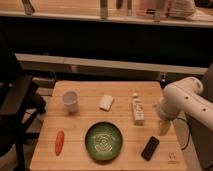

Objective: Place the eraser in the ceramic cup

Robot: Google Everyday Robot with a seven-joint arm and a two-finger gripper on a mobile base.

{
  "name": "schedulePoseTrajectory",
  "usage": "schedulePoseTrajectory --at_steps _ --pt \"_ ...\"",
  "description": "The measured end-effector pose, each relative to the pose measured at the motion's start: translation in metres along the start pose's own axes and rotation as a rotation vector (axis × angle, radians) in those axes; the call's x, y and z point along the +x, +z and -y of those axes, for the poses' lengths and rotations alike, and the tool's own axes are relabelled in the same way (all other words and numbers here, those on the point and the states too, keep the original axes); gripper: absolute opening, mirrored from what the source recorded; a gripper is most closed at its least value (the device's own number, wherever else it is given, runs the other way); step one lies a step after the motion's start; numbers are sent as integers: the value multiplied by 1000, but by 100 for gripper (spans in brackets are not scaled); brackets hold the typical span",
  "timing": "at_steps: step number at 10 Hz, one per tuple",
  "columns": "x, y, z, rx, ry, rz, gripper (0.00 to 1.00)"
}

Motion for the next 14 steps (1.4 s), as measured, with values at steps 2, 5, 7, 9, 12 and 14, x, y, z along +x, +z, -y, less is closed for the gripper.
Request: schedulePoseTrajectory --at_steps 2,5,7,9,12,14 --pt "-2 13 -11 -16 -26 9 80" --pt "-5 32 -24 -33 -52 19 80" --pt "-4 36 -29 -43 -60 26 80" --pt "-4 45 -36 -60 -75 28 80" --pt "-3 58 -42 -64 -83 26 80" --pt "-1 64 -45 -68 -85 24 80"
